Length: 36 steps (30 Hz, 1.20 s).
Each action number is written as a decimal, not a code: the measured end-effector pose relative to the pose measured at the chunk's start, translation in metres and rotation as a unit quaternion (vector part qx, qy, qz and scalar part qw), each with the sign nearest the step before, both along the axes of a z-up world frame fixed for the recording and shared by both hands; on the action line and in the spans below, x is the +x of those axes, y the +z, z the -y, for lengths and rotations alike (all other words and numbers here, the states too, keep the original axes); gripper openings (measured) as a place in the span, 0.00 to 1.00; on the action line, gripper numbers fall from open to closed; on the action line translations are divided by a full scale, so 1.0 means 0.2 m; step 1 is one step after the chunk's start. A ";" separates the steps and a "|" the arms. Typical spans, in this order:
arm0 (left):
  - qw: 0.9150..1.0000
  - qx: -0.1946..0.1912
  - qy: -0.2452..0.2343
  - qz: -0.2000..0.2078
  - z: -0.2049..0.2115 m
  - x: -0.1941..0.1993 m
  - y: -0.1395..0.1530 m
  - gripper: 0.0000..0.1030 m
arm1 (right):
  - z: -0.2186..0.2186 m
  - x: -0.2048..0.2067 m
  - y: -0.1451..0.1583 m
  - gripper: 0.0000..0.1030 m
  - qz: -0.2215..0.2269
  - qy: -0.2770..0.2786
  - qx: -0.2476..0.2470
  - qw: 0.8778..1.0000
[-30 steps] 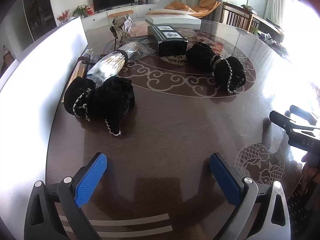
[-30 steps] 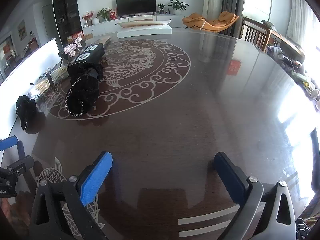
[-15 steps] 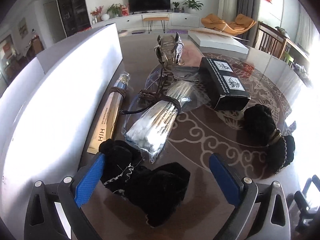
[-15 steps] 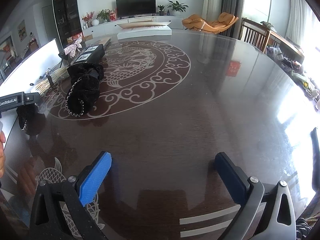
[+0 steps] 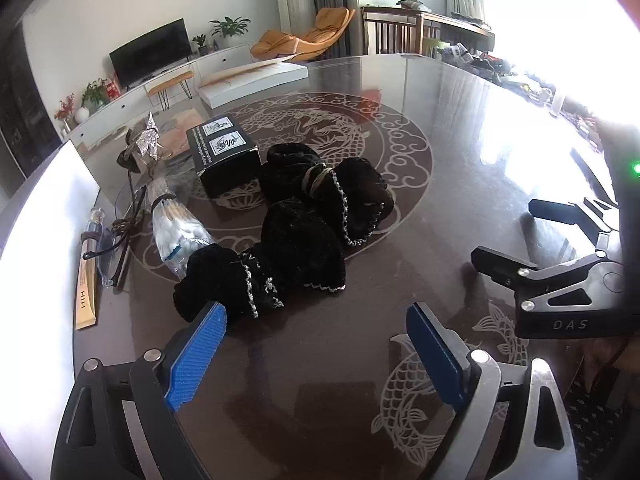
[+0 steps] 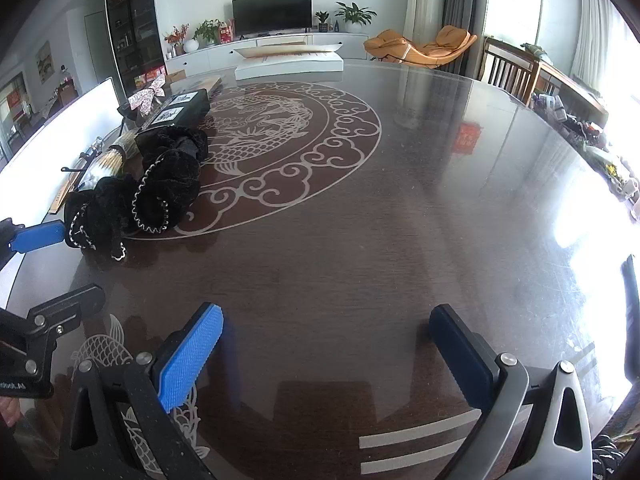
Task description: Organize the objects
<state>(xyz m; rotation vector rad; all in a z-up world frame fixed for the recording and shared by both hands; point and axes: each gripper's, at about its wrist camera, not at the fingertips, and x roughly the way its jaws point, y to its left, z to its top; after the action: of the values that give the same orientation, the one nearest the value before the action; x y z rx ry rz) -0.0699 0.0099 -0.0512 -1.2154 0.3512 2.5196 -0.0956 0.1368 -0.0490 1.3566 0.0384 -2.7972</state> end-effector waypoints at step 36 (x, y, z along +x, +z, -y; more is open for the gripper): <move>0.985 0.091 0.083 0.118 0.25 -0.05 -0.06 0.89 | 0.00 0.00 0.00 1.00 -0.001 0.000 0.000 1.000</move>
<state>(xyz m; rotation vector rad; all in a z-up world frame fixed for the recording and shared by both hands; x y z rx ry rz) -0.0805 -0.0404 -0.0634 -1.5004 -0.0396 2.4387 -0.0958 0.1370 -0.0495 1.3546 0.0390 -2.7974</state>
